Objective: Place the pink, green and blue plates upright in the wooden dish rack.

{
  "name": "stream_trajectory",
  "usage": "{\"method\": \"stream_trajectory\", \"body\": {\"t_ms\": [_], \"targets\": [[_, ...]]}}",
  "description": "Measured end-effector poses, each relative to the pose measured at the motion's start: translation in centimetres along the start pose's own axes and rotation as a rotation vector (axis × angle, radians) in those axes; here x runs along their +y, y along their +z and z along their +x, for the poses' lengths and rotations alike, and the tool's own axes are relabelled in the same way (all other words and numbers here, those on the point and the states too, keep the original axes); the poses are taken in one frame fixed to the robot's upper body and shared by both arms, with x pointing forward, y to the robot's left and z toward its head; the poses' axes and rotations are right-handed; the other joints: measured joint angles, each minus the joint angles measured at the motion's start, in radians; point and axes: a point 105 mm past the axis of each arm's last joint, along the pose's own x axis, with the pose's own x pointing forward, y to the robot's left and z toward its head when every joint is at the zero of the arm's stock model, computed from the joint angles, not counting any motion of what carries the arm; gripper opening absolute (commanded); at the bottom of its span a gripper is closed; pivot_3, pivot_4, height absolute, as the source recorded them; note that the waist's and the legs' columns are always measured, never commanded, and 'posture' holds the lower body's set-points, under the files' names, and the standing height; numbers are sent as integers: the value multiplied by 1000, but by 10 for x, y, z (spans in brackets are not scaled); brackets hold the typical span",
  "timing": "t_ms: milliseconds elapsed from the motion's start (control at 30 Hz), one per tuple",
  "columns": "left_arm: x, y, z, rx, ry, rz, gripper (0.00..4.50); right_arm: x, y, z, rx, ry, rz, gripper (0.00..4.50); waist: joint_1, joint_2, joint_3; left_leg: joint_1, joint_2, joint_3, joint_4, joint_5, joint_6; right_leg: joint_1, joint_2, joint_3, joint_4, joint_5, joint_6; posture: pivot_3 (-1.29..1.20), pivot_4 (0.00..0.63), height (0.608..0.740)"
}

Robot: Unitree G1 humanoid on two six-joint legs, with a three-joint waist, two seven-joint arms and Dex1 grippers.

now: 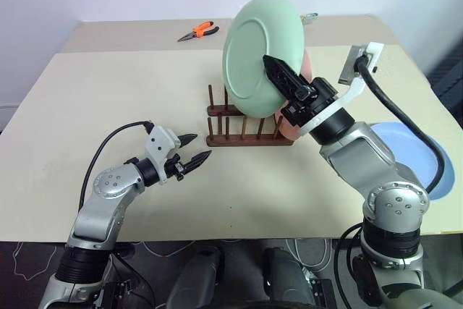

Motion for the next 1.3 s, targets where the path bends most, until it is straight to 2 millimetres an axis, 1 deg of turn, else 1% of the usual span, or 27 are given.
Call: {"method": "stream_trajectory", "body": {"t_ms": [133,267,433,533,867,967,1067,1167,1300], "targets": [[-1,0,0,-2,-7,-8,2871,-6,-2,1,10,-45,-32,27,0,0,0,0,0,0,0,0,0,0,0,0,0,0,0,0,150,738],[-2,0,0,-2,-15,-8,2871,-16,-10,3,42,-107,-47,27,0,0,0,0,0,0,0,0,0,0,0,0,0,0,0,0,150,738],[-3,0,1,-2,-24,-8,2871,-18,-12,4,45,-134,-67,27,0,0,0,0,0,0,0,0,0,0,1,0,0,0,-1,0,150,738],[-5,-1,1,-1,-32,-8,2871,-26,-16,4,69,-179,-78,27,0,0,0,0,0,0,0,0,0,0,1,0,0,0,-1,0,150,738],[-7,-1,0,-8,-44,-1,2871,-27,-19,6,96,-199,-101,27,0,0,0,0,0,0,0,0,0,0,1,1,0,0,-1,0,150,738],[-7,-2,0,-9,-45,-4,2871,-26,-20,8,118,-195,-121,1202,0,0,0,0,0,0,0,0,0,0,1,1,0,0,-1,0,150,738],[-7,-2,1,-12,-45,-6,2871,-27,-20,9,131,-198,-145,2719,0,0,0,0,0,0,0,0,0,0,1,1,0,0,-1,0,150,738],[-8,-3,1,-12,-45,-8,2871,-27,-13,13,124,-190,-251,4254,-1,0,0,0,0,0,0,0,0,0,1,1,0,0,-1,0,150,738],[-9,-5,1,-9,-45,-15,2871,-22,2,19,91,-138,-398,4254,0,0,0,0,1,0,0,0,0,0,1,0,0,0,-1,0,150,738]]}}
